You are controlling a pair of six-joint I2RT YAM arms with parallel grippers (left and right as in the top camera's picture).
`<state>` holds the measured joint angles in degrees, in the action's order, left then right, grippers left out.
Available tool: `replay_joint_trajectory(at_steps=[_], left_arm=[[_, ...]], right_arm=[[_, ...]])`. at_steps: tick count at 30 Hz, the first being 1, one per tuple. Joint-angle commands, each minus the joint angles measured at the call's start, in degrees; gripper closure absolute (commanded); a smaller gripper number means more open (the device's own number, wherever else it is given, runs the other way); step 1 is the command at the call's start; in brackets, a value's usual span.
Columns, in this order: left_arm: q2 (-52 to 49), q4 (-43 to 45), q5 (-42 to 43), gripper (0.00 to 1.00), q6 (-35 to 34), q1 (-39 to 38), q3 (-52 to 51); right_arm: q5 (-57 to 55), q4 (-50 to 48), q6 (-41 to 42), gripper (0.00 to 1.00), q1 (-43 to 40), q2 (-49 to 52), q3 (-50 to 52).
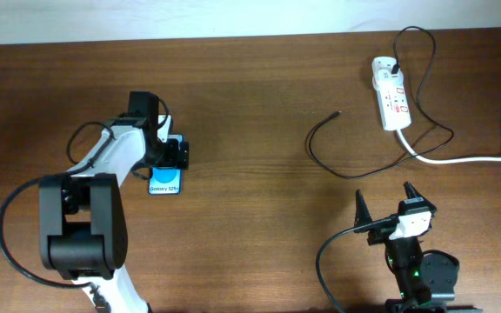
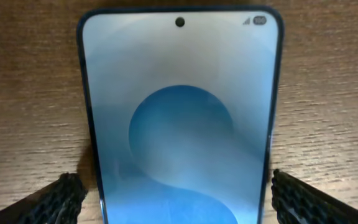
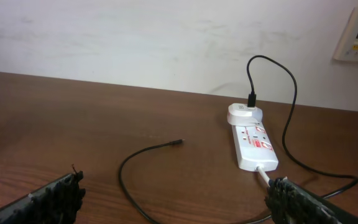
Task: Plug charger to phone and switch on socket
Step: 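Lower the left gripper and grasp the phone's bottom edge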
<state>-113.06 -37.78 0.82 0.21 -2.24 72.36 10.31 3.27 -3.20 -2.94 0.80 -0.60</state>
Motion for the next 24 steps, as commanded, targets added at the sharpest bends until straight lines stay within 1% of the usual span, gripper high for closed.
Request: replay_joint_trajectory(at_steps=[1,10,13,17,18,20,21,23,24], left_arm=[[-0.52,1.38,-0.17,0.01,0.68,0.15,-2.38],[-0.52,2.12,-0.11,0.01,0.66,0.15,-3.30],[-0.52,1.99,1.88,0.01,0.66,0.15,-4.59],[-0.52,2.23,1.97,0.01,0.66,0.15,-6.27],[-0.52,2.23,1.97,0.03,0.66,0.15,-6.38],[-0.52,2.21,1.99,0.13,0.66,0.15,-6.47],[-0.52,2.23,1.99,0.16,0.66,0.15,-6.47],[-0.52,2.23,1.97,0.17,0.66,0.15,-6.47],[-0.52,2.25,1.97,0.22,0.66,0.15,-6.47]], right_arm=[[-0.68,0.39,0.02,0.02,0.31,-0.44,0.28],[-0.68,0.39,0.02,0.02,0.31,-0.44,0.28],[-0.68,0.39,0.02,0.02,0.31,-0.44,0.28],[-0.68,0.39,0.02,0.02,0.31,-0.44,0.28],[-0.68,0.39,0.02,0.02,0.31,-0.44,0.28],[-0.68,0.39,0.02,0.02,0.31,-0.44,0.28],[-0.68,0.39,0.02,0.02,0.31,-0.44,0.28],[-0.68,0.39,0.02,0.01,0.31,-0.44,0.28],[-0.70,0.39,0.02,0.02,0.31,-0.44,0.28]])
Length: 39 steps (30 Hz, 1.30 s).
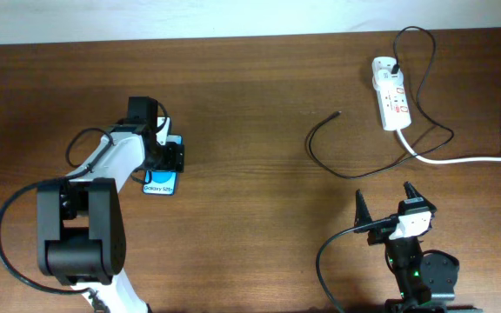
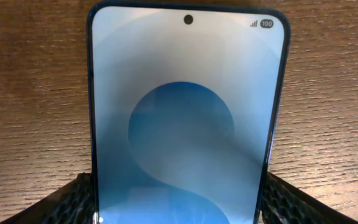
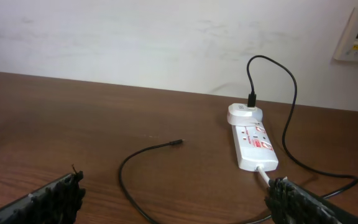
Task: Plug charger to phone and switch on socket
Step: 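Lower the left gripper and grasp the phone's bottom edge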
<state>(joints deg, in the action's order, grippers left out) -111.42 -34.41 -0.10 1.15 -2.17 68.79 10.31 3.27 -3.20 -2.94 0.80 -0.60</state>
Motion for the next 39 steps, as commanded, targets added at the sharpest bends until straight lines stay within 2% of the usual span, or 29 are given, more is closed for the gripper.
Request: replay_joint_trajectory(at_steps=[1,2,6,13,19,20,22,25,26,27,30,32,39], left_arm=[[-2.16,-1.07,2.89,0.26,-0.28,0.09,-2.91],[-2.16,-0.94,2.91,0.29,-0.28,0.09,-2.91],[-2.16,-1.16,2.91,0.30,-0.57,0.09,-2.93],[-2.16,-1.18,2.91,0.31,-7.61,0.09,-2.93],[-2.16,-1.16,2.89,0.31,-7.56,0.09,-2.93],[-2.16,-1.16,2.91,0.35,-7.58,0.09,-2.93],[-2.16,-1.18,2.89,0.35,-7.58,0.09,-2.93],[-2.16,-0.94,2.89,0.46,-7.58,0.09,-2.93],[-2.16,-0.94,2.86,0.46,-7.56,0.09,-2.93],[-2.16,-0.90,2.84,0.43,-7.54,0.09,-2.93],[-2.16,-0.55,2.86,0.23,-7.56,0.09,-2.93],[-2.16,-0.48,2.86,0.02,-7.56,0.09,-2.93],[-2.16,-0.46,2.86,0.00,-7.56,0.09,-2.93]], right_arm=[[-0.68,0.39,0.02,0.02,0.31,-0.44,0.28],[-0.68,0.39,0.02,0.02,0.31,-0.44,0.28],[-0.68,0.39,0.02,0.02,0.31,-0.44,0.28],[-0.68,0.39,0.02,0.02,0.31,-0.44,0.28],[-0.68,0.39,0.02,0.02,0.31,-0.44,0.28],[-0.70,0.39,0.02,0.02,0.31,-0.44,0.28],[-0.70,0.39,0.02,0.02,0.31,-0.44,0.28],[-0.68,0.39,0.02,0.02,0.31,-0.44,0.28],[-0.70,0.39,0.02,0.02,0.31,-0.44,0.28],[-0.68,0.39,0.02,0.02,0.31,-0.44,0.28],[-0.68,0.39,0.02,0.02,0.31,-0.44,0.28],[-0.68,0.39,0.02,0.02,0.31,-0.44,0.28],[-0.68,0.39,0.02,0.02,0.31,-0.44,0.28]])
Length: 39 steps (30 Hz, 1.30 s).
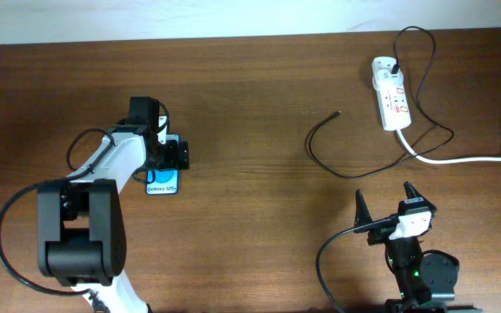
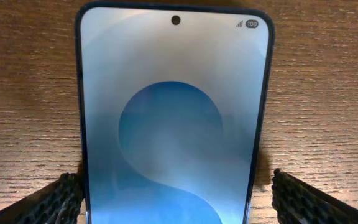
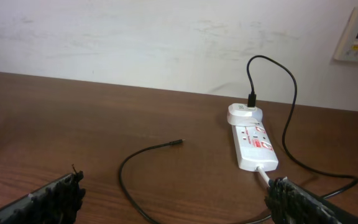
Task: Plug charger to phone and switch on socket
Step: 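Lower the left gripper and grasp the phone's bottom edge, then lift the phone upright with the left gripper, tilting it right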
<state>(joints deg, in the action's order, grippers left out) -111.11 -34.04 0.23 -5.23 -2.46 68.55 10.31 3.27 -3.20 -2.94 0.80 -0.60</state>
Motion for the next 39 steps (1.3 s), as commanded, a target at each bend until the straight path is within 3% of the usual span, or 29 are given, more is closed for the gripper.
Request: replay_joint_trajectory(at_steps=[1,6,8,10,20,27,39], left_arm=[[-2.47,-0.83,2.54,0.01,-1.18,0.37,-2.69],[-2.47,-0.68,2.49,0.00,-1.18,0.37,-2.89],[-2.47,-0.66,2.34,0.06,-1.18,0.37,-2.91],[-2.47,-0.68,2.36,0.23,-1.18,0.37,-2.91],[-2.45,-1.60,2.60,0.46,-1.20,0.37,-2.86],[-2.08,-8.09,4.11,0.57,-1.20,0.37,2.49],[4.66,-29.11,5.40,0.60,-1.20,0.35,22.40]], right_arm=[[-0.68,0.39,0.02,0.01,0.31,-0.44,0.28],[-0.68,0.39,0.02,0.02,0.31,-0.44,0.28],[-0.68,0.39,0.02,0.02,0.31,-0.44,0.28],[-0.68,0.39,0.02,0.02,0.31,-0.44,0.28],[-0.68,0.39,0.02,0.02,0.31,-0.44,0.28],[-0.68,0.39,0.02,0.02,0.31,-0.44,0.28],[-0.68,0.39,0.02,0.02,0.31,-0.44,0.28]])
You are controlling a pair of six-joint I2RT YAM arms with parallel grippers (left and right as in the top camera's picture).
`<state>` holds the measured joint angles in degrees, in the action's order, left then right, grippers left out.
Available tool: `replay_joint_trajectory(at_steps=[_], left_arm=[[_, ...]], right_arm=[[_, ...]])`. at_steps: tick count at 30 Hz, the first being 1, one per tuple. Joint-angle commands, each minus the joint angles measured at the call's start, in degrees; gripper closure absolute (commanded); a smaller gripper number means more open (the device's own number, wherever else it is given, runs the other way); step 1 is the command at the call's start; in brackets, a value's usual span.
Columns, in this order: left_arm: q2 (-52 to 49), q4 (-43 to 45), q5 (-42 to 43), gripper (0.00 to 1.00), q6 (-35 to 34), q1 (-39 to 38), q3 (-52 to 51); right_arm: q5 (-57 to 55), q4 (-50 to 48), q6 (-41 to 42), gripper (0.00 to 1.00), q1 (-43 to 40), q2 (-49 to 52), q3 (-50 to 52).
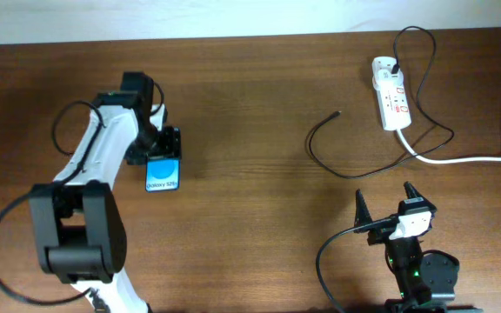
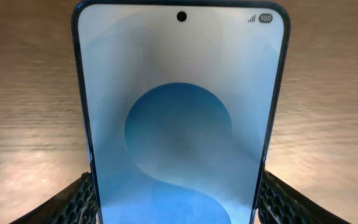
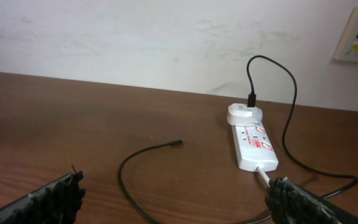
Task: Plug charger to phone and switch on socket
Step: 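Lift the phone upright with the left gripper, tilting it right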
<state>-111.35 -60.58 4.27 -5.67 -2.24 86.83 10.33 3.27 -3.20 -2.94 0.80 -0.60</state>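
Note:
The phone (image 1: 163,174), its screen lit blue and white, fills the left wrist view (image 2: 179,112). My left gripper (image 1: 155,149) is shut on its two long edges, fingers (image 2: 79,199) pressed to its sides. The wood under it looks blurred, as if the phone is raised off the table. The black charger cable (image 1: 320,152) lies at centre right, its free plug (image 1: 337,113) (image 3: 178,142) bare on the wood. Its other end runs to the adapter in the white socket strip (image 1: 391,103) (image 3: 252,140). My right gripper (image 1: 384,198) (image 3: 179,199) stands open and empty near the front edge.
A white mains lead (image 1: 468,158) runs from the strip off the right edge. The brown table (image 1: 250,226) ends at a white wall at the back. A wall control panel shows at the right wrist view's top right.
My left gripper was open with its fingers apart from the phone on the table. Now it is shut on the phone's sides, and the table under the phone has gone blurred. The right arm has not moved.
First my left gripper stood open round the phone. Then its fingers were against the phone's sides and the phone sat slightly further left. Then they were apart again. Now they grip the phone. The cable, strip and right gripper stayed put throughout.

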Motion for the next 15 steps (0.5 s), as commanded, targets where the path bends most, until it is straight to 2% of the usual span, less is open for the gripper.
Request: replay_joint_trajectory(at_steps=[1,15], left_arm=[[6.38,-3.89,2.14,0.60,-0.74,0.13,5.03],[30.10,-15.76,14.62,0.65,-2.10,-0.74,5.81]], right_arm=[[-0.70,0.39,0.02,0.02,0.31,-0.44,0.28],[-0.70,0.39,0.02,0.02,0.31,-0.44,0.28]])
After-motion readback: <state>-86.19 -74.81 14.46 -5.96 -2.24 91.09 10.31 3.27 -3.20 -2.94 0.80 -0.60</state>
